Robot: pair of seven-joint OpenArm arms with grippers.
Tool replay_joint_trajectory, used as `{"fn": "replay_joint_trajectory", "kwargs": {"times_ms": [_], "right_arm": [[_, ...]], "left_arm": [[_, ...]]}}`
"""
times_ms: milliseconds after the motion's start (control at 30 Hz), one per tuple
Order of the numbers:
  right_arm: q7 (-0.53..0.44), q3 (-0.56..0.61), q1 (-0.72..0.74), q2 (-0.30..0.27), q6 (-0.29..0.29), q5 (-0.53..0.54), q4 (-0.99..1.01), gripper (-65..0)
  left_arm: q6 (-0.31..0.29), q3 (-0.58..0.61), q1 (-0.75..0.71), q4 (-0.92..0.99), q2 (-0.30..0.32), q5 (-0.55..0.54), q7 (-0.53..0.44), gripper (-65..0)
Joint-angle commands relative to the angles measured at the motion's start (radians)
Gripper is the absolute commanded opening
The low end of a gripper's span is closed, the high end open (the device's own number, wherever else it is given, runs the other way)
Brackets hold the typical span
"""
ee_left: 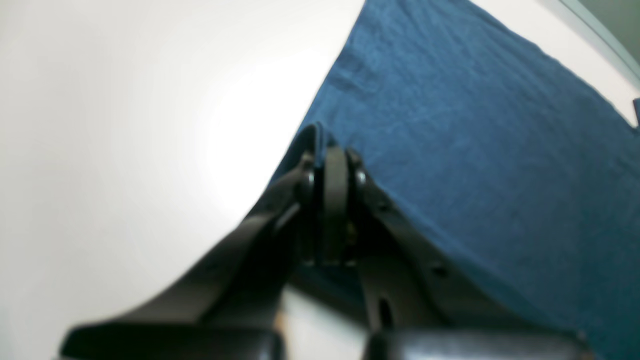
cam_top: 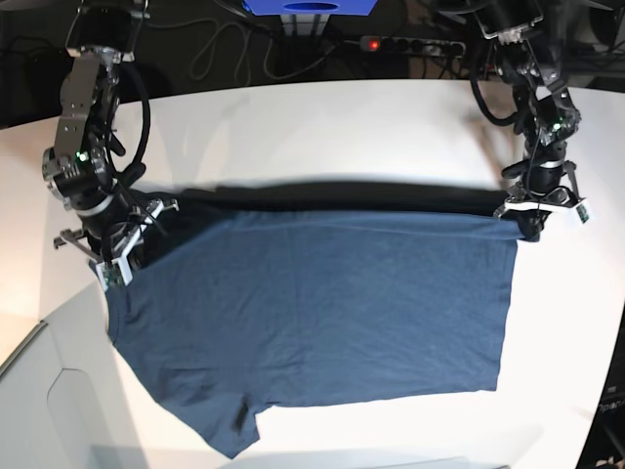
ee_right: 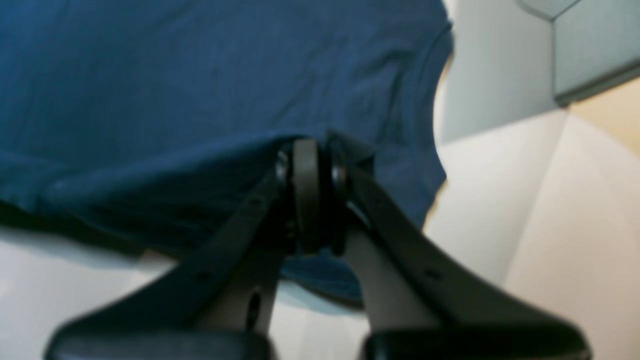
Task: Fold the T-shirt properly
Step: 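Lift the shoulder edge and carry it toward the hem with both grippers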
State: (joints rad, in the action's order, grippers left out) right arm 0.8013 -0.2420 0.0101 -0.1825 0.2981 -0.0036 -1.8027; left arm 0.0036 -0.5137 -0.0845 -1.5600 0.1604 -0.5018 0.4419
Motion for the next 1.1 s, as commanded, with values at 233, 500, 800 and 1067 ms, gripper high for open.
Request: {"fn": "replay_joint_trajectory", "kwargs": {"times_ms": [233,500,800,1067], "right_arm": [[-0.024,-0.004,0.19,-0.01,0.011,0.0,0.179,-64.9],[-0.026,-0.003,0.305,-0.015,0.011,0.0,0.264,-64.9],[-0.069,-0.003,0.376,-0.01,0.011,0.0,0.347,-64.9],[-0.109,-0.003,0.385,-0.01,0.011,0.0,0.38,-64.9]], "left_arm": [[-0.003,0.008,0.125,0.08,0.021,-0.005,-0.03,-65.0],[-0.003,0.091,0.174,0.128,0.04,-0.005,-0.039,-65.0],[-0.003,0.091,0.223,0.129,0.04,-0.005,-0.039,-65.0],[-0.003,0.091,0.263,0.212,0.04,-0.005,-0.041,-65.0]]}}
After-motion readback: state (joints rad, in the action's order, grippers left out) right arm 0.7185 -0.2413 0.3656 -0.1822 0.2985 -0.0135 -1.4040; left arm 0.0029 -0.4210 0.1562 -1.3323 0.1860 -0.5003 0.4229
